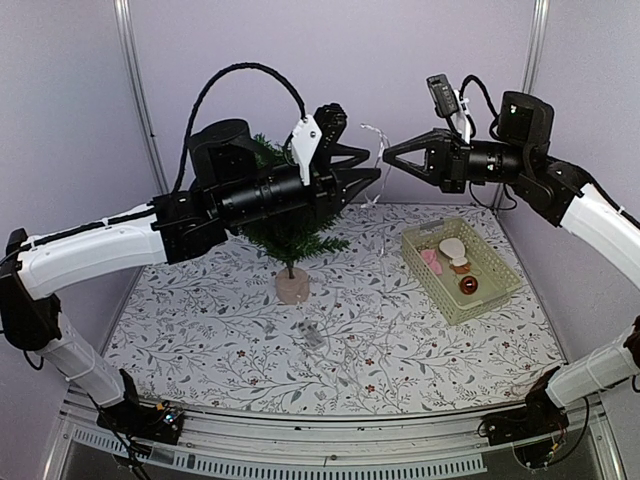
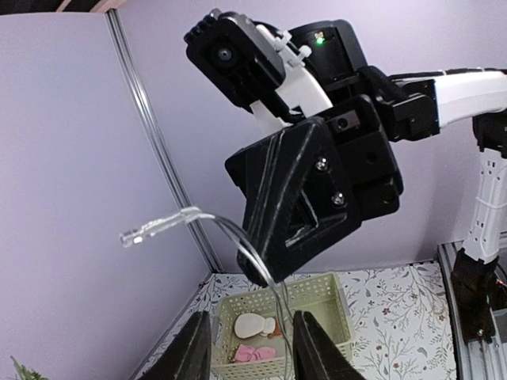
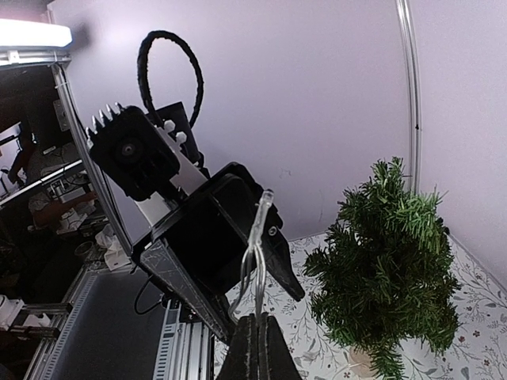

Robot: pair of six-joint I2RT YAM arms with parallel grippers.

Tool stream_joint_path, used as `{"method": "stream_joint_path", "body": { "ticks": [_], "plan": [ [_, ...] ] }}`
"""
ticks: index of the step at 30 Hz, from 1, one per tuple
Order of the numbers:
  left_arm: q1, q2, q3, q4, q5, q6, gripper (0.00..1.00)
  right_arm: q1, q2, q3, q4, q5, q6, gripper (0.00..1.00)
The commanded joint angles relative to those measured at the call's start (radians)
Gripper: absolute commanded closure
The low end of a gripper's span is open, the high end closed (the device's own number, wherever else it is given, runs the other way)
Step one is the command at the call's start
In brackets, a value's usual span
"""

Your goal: Decorate the small christmas tree

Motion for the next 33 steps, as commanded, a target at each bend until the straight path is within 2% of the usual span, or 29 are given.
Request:
{"method": "stream_joint_path", "body": {
  "ticks": [1, 5, 7, 10, 11, 13, 16, 17, 20, 26, 33],
  "plan": [
    [-0.013, 0.040, 0.059, -0.051, 0.004, -0.022, 0.68, -0.003, 0.009, -0.018, 0.002, 0.001, -0.012, 1.00],
    [-0.013, 0.040, 0.066, -0.062, 0.002, -0.031, 0.85, -0.002, 0.009, -0.030, 0.009, -0.002, -0.009, 1.00],
    [-0.013, 0.032, 0.066, -0.065, 0.001, -0.032, 0.97, -0.002, 0.008, -0.040, 0.014, -0.004, -0.011, 1.00],
    [-0.013, 0.021, 0.071, -0.073, -0.004, -0.040, 1.00, -0.003, 0.005, -0.066, 0.028, -0.005, -0.006, 1.00],
    [-0.012, 0.019, 0.076, -0.077, -0.007, -0.043, 1.00, -0.003, 0.004, -0.077, 0.035, -0.006, -0.005, 0.97],
    [-0.012, 0.016, 0.094, -0.095, -0.015, -0.048, 1.00, -0.003, 0.001, -0.105, 0.049, -0.004, 0.002, 0.73],
    [-0.012, 0.015, 0.128, -0.130, -0.022, -0.049, 1.00, -0.005, -0.018, -0.164, 0.074, 0.003, 0.000, 0.43],
    [-0.012, 0.014, 0.138, -0.143, -0.025, -0.047, 1.00, -0.005, -0.034, -0.187, 0.081, 0.009, -0.007, 0.36],
    [-0.012, 0.011, 0.165, -0.164, -0.036, -0.044, 1.00, -0.012, -0.070, -0.264, 0.106, 0.026, -0.019, 0.25],
    [-0.013, 0.011, 0.214, -0.183, -0.039, -0.032, 1.00, -0.016, -0.169, -0.422, 0.119, 0.087, -0.086, 0.13],
    [-0.012, 0.008, 0.239, -0.187, 0.011, -0.028, 1.00, -0.015, -0.206, -0.553, 0.120, 0.154, -0.282, 0.17]
  ]
}}
